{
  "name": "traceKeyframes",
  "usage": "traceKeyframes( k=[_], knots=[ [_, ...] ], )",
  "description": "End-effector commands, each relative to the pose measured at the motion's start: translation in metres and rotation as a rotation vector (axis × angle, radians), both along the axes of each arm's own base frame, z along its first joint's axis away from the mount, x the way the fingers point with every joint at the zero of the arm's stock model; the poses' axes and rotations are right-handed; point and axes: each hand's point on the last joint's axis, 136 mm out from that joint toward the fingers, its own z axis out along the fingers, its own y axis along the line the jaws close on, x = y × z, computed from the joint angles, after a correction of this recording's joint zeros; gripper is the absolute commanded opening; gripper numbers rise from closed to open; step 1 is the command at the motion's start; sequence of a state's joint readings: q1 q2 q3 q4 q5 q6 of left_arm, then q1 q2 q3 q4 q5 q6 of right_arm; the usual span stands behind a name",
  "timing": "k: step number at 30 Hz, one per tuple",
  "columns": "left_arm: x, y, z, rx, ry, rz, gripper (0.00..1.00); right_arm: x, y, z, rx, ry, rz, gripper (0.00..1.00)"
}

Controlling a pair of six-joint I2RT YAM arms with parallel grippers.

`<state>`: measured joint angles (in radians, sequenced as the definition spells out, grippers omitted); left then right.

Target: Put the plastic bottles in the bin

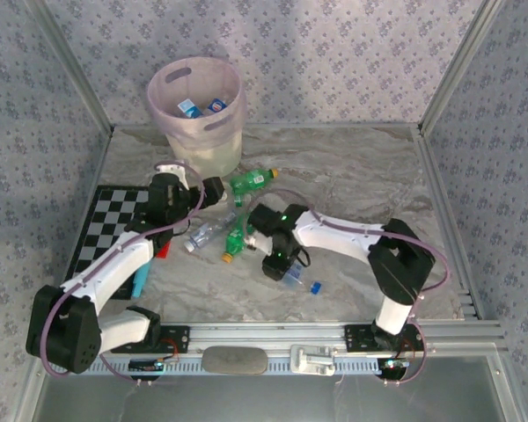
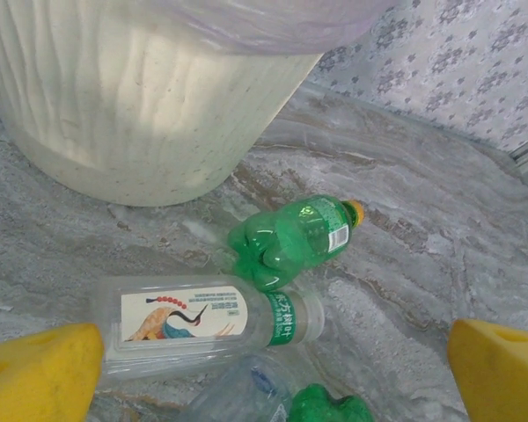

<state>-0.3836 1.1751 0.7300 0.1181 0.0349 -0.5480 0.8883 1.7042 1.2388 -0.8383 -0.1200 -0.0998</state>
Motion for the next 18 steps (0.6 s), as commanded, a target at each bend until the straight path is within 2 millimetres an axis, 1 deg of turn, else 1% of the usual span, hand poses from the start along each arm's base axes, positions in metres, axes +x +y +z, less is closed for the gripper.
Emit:
traceKeyframes(
  k=[1,4,6,8,11,12,15,18],
  knots=[
    [-0.002,-0.013,0.022,-0.056,-0.063,-0.032,1.0,0.033,0.016,0.048,0.212,-0.053,-0.121,0.4],
    [-0.003,-0.023,0.022,-0.074,-0.064,-0.051,1.0,0.078,0.007,0.071,0.298,-0.148,-0.298,0.4],
    [-0.004,-0.033,0.022,-0.095,-0.067,-0.077,1.0,0.113,-0.001,0.088,0.381,-0.217,-0.432,0.4],
    [-0.006,-0.044,0.023,-0.111,-0.073,-0.1,1.0,0.137,-0.007,0.104,0.46,-0.257,-0.546,0.41],
    [-0.01,-0.066,0.025,-0.132,-0.089,-0.161,1.0,0.169,-0.018,0.127,0.571,-0.306,-0.678,0.43],
    [-0.012,-0.075,0.026,-0.136,-0.096,-0.19,1.0,0.178,-0.021,0.135,0.598,-0.318,-0.709,0.43],
    [-0.02,-0.101,0.029,-0.153,-0.112,-0.279,1.0,0.195,-0.025,0.152,0.656,-0.333,-0.759,0.44],
    [-0.03,-0.127,0.029,-0.173,-0.113,-0.379,1.0,0.203,-0.023,0.165,0.718,-0.338,-0.776,0.44]
  ],
)
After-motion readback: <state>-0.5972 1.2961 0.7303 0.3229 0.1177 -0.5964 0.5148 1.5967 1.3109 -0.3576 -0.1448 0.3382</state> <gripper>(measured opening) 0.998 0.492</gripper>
